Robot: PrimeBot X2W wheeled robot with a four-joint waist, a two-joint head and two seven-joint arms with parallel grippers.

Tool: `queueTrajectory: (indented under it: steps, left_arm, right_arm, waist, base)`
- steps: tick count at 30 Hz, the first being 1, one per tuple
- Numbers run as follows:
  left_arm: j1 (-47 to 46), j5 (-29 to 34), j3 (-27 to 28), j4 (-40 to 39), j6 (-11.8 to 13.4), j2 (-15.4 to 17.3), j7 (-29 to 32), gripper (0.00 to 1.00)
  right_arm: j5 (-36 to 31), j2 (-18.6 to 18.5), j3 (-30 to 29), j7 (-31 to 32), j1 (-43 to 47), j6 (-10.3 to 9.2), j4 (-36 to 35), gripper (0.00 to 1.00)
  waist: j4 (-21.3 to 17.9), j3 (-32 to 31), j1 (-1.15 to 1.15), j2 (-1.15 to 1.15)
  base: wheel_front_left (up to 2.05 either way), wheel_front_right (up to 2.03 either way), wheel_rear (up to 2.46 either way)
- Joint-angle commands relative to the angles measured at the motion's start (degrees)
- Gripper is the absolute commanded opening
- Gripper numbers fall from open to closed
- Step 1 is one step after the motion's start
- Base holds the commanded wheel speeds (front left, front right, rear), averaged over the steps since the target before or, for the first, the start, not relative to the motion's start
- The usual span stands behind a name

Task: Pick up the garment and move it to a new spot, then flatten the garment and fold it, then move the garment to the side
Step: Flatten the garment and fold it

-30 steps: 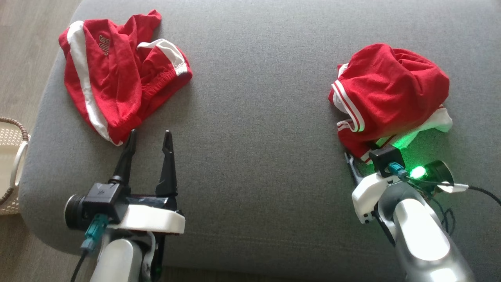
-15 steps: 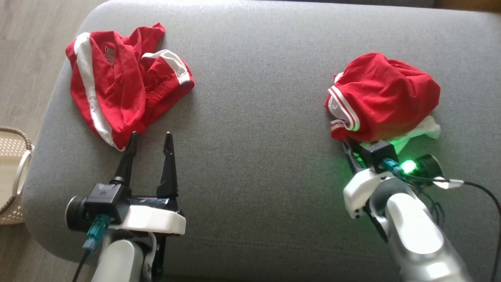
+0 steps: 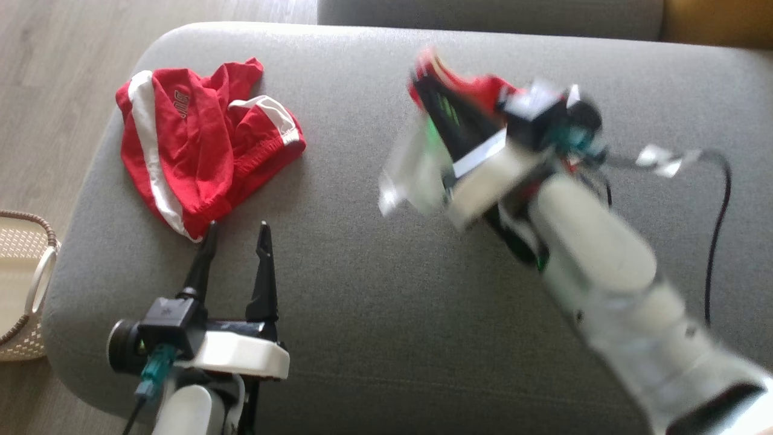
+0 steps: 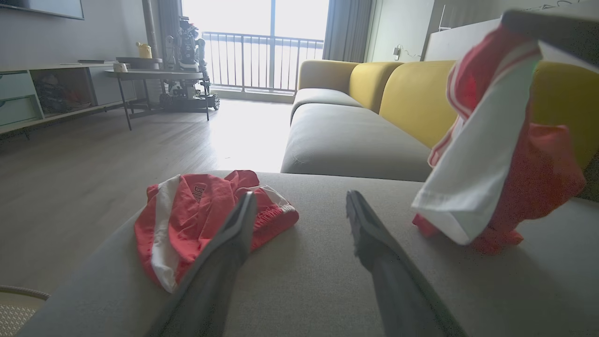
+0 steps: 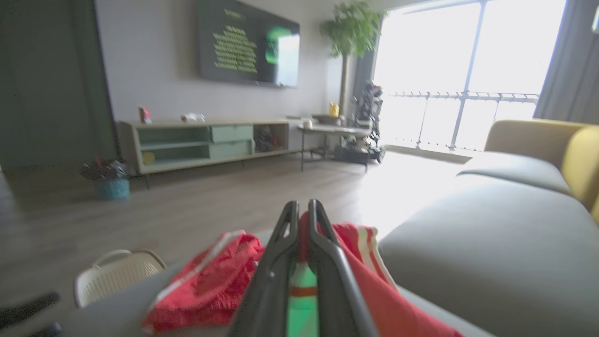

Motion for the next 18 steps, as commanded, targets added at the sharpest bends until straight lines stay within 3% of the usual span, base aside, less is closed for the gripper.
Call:
queueTrajectory:
  steps: [1, 7, 12, 17, 18]
  left_arm:
    - [-1.2, -0.12, 1.26, -1.59, 0.19, 0.07, -0.28, 1.0]
    - [-0.26, -0.17, 1.55, -1.87, 0.45, 0.07, -0.28, 1.0]
    - [-0.29, -0.28, 1.93, -2.5, 0.64, 0.07, -0.28, 1.0]
    - [-0.72, 0.22, 2.18, -2.4, 0.19, 0.07, -0.28, 1.0]
    - [-0.72, 0.22, 2.18, -2.4, 0.19, 0.07, -0.28, 1.0]
  right_arm:
    - [4.51, 0.83, 1.88, -1.53, -5.39, -0.02, -4.4, 0.0]
    - [9.18, 0.83, -3.74, -3.42, -14.49, -0.02, -4.49, 0.0]
    - [3.43, 0.51, -15.21, -3.57, -13.09, -0.02, 1.69, 0.0]
    - [-4.35, -4.44, -28.87, -2.98, -7.28, -0.02, 12.11, 0.0]
    - [-4.35, -4.44, -28.87, -2.98, -7.28, -0.02, 12.11, 0.0]
  waist:
    - [0.08, -0.53, 0.0, 0.0]
    - [-0.61, -1.22, 0.0, 0.0]
    - [-1.89, -0.31, 0.0, 0.0]
    - [-3.44, 1.01, 0.0, 0.0]
    - [-3.44, 1.01, 0.0, 0.0]
  base:
    - [0.0, 0.0, 0.0]
    - [0.0, 0.0, 0.0]
    - [0.0, 0.0, 0.0]
    - [0.0, 0.0, 0.0]
    - [0.0, 0.0, 0.0]
